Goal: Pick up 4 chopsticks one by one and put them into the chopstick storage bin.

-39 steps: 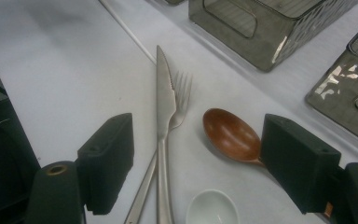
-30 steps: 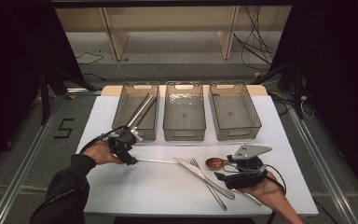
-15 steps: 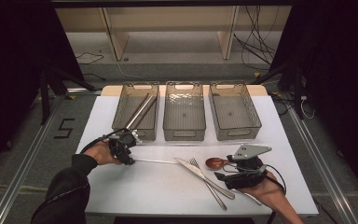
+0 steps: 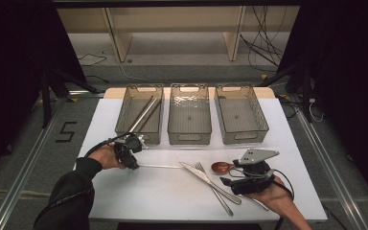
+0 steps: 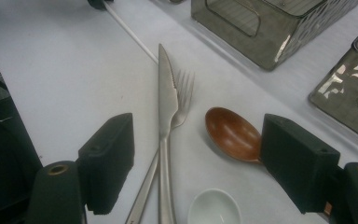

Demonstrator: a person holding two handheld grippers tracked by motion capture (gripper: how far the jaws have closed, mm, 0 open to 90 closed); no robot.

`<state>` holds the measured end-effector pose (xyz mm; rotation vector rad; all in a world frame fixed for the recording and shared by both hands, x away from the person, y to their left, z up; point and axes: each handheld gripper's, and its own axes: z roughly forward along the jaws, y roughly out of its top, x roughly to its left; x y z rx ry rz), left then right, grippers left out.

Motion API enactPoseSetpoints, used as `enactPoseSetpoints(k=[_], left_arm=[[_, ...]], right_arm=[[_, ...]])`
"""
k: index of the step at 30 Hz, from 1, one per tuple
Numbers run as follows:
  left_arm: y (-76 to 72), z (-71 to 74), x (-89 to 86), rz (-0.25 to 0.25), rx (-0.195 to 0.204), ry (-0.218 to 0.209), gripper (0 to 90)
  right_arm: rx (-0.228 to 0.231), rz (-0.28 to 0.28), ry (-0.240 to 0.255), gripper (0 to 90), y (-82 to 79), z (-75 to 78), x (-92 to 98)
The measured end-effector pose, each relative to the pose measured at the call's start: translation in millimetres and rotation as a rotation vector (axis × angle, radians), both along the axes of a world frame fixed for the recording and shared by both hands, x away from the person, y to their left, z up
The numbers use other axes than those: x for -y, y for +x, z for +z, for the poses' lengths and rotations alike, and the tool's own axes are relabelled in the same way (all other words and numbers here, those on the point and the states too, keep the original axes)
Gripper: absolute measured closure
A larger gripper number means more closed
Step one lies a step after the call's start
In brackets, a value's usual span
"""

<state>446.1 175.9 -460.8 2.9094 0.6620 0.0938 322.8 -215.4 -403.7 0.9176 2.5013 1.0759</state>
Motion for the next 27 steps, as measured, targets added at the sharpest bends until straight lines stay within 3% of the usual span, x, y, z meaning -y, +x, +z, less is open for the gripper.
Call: enactPoseSetpoints(k=[8,14,27], left_arm=[[-2.7,-0.4,-0.6,-0.049,-0.006,-0.016,78.4],[-3.6,-0.1,1.0,-0.08,-0.008,-0.005,82.7],[-6.0,0.4,2.1,-0.104,0.002,0.001,83.8]], right_arm=[[-0.002,-0.002,-0.003,27.5,-0.4,-0.1,0.8],[-0.002,-0.002,-0.003,27.7,-0.3,-0.1,0.9],[-0.001,-0.004,-0.004,27.7,-0.1,0.2,1.4]])
